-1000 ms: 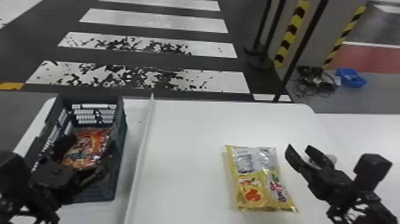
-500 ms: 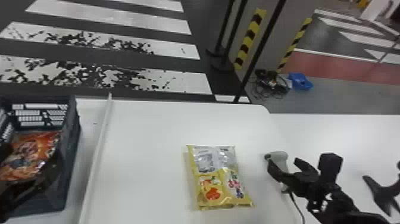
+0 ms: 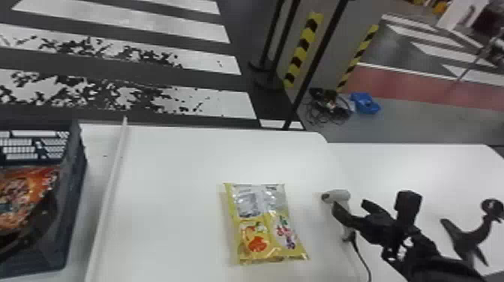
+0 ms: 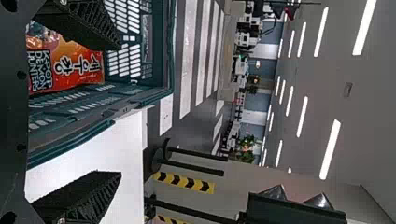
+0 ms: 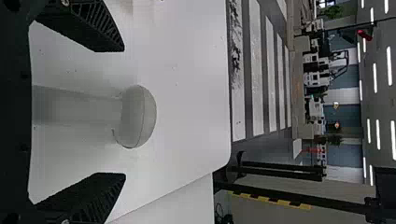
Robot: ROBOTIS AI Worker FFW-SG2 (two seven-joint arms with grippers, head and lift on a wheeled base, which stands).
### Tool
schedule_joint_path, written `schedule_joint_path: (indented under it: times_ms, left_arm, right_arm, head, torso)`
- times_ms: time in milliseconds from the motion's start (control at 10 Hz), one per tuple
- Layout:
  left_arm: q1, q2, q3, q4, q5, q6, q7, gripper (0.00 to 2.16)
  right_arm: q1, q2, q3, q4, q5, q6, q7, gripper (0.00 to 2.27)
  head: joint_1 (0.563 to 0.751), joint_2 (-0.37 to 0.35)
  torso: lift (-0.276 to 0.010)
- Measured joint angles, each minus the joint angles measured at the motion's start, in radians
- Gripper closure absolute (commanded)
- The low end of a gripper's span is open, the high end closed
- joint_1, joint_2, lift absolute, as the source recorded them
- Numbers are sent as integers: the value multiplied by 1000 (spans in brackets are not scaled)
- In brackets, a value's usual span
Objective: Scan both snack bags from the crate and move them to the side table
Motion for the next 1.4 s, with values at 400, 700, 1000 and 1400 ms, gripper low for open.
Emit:
schedule_joint_path:
  times_ms: [400,700,1000,1400]
  left_arm:
    - [-21,2,-15,17,3,0,-2,36]
    - [-31,0,-30,23,2,0,-3,36]
    - [-37,0,-39,27,1,-2,-4,36]
    - [-37,-1,-39,23,0,-3,-3,36]
  right_arm:
    - [-13,-23,-1,68,-3,-14,49,29]
    - [-13,-23,12,99,-1,-14,90,144]
    - [-25,-23,37,109,21,44,100,2243]
    - [5,-22,39,53,13,75,36,2243]
  head:
    - [695,-350]
    - [695,-350]
    - [695,-350]
    - [695,-350]
  torso:
    - [-95]
    - [-95]
    - [-95]
    - [-95]
